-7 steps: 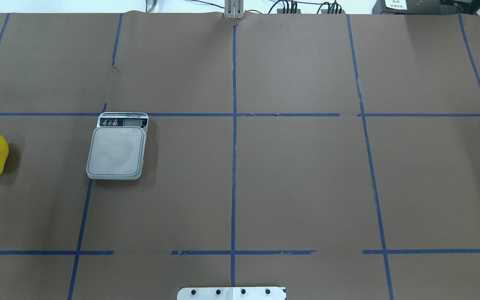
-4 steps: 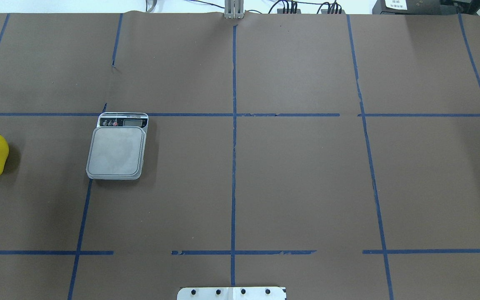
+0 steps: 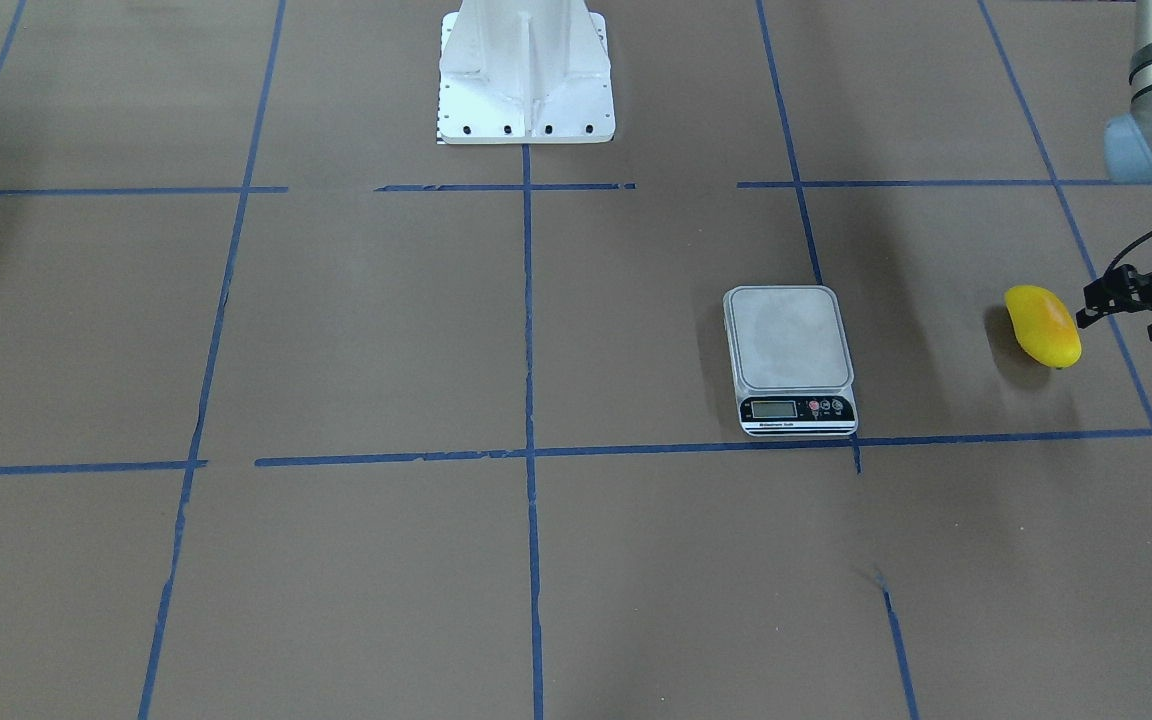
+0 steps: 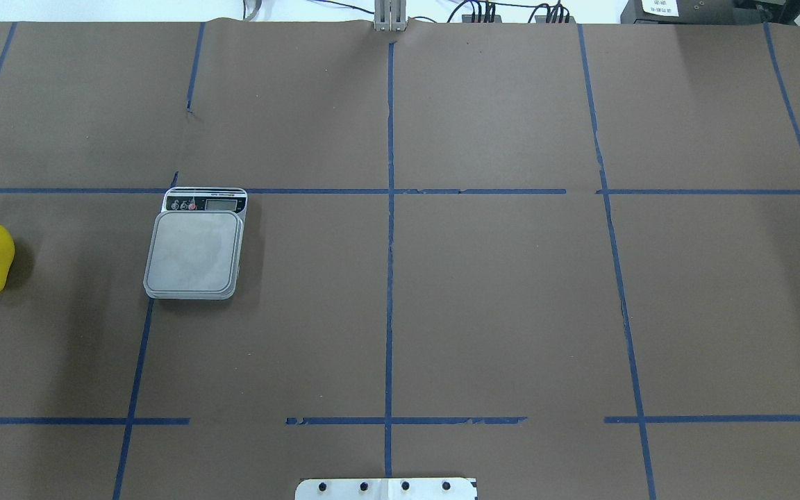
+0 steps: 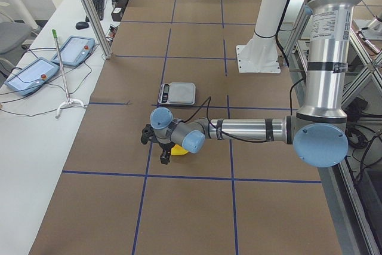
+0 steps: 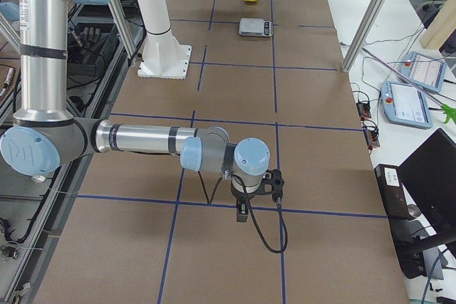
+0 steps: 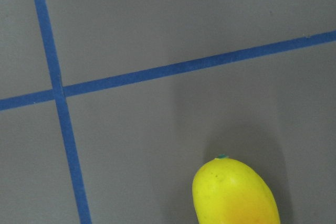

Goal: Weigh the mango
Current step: 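Lower the left gripper onto the yellow mango and grasp it, then carry the mango with the left gripper over the silver scale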

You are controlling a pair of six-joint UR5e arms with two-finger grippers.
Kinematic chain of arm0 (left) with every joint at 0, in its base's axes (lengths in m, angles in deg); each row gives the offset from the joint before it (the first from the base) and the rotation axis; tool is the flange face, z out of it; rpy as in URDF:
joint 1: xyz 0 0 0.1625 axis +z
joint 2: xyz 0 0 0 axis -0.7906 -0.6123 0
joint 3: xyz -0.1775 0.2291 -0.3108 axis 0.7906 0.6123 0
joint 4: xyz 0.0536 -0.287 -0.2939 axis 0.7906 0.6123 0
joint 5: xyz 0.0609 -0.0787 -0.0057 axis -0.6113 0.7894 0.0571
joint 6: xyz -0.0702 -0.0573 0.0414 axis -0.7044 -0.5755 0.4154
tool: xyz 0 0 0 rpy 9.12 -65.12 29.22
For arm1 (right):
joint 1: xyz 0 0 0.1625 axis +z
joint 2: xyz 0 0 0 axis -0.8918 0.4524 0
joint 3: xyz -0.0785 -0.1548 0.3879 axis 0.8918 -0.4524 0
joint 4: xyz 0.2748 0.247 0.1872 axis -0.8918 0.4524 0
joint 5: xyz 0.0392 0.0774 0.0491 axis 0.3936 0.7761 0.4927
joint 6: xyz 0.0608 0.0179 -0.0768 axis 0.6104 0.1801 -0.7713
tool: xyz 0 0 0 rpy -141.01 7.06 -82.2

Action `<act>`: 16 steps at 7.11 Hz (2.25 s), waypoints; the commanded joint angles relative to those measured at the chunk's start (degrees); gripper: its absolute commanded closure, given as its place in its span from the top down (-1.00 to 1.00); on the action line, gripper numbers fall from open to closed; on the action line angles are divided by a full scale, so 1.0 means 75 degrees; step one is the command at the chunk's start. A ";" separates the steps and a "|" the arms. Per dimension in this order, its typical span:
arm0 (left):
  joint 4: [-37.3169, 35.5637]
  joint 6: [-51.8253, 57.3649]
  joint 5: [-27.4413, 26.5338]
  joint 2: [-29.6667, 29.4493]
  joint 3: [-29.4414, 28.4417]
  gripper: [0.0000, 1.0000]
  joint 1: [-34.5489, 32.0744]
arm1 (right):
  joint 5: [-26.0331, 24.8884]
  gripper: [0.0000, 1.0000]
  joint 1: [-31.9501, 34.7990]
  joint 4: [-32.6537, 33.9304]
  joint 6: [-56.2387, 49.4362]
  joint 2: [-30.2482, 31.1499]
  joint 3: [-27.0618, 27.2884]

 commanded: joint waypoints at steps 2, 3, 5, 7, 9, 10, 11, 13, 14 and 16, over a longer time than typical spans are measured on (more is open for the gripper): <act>0.0142 -0.1053 0.0910 -0.0004 -0.0082 1.00 0.0184 | 0.0000 1.00 0.0000 0.0000 0.0000 0.0000 0.0000; 0.0177 -0.1267 0.0853 0.0007 -0.0129 1.00 0.0405 | 0.0000 1.00 0.0000 0.0000 0.0000 0.0000 0.0000; 0.0131 -0.1304 0.0678 -0.0074 -0.0433 0.98 0.0489 | 0.0000 1.00 0.0000 0.0000 0.0000 -0.0011 0.0000; 0.0188 -0.2456 0.0653 -0.0249 -0.0329 -0.10 0.0814 | 0.0000 1.00 0.0000 0.0000 0.0000 -0.0011 0.0000; 0.0142 -0.3119 0.0688 -0.0356 0.0476 -1.00 0.0899 | 0.0000 1.00 0.0000 0.0000 0.0000 0.0000 0.0000; 0.0049 -0.3144 0.0711 -0.0263 0.1489 -1.00 0.0922 | 0.0000 1.00 0.0000 0.0000 0.0000 -0.0011 0.0000; -0.0161 -0.3399 0.0723 -0.0297 0.2045 -1.00 0.1178 | 0.0000 1.00 0.0000 0.0000 0.0000 -0.0011 0.0011; -0.0139 -0.5136 0.0479 -0.1310 0.2121 -1.00 0.2510 | 0.0000 1.00 0.0000 0.0000 0.0000 0.0000 0.0000; -0.0151 -0.5542 0.0002 -0.1723 0.2063 -1.00 0.3038 | 0.0000 1.00 0.0000 0.0000 0.0000 -0.0011 0.0000; -0.0163 -0.5535 -0.0237 -0.2020 0.1771 -1.00 0.3383 | 0.0000 1.00 0.0000 0.0000 0.0000 -0.0011 0.0000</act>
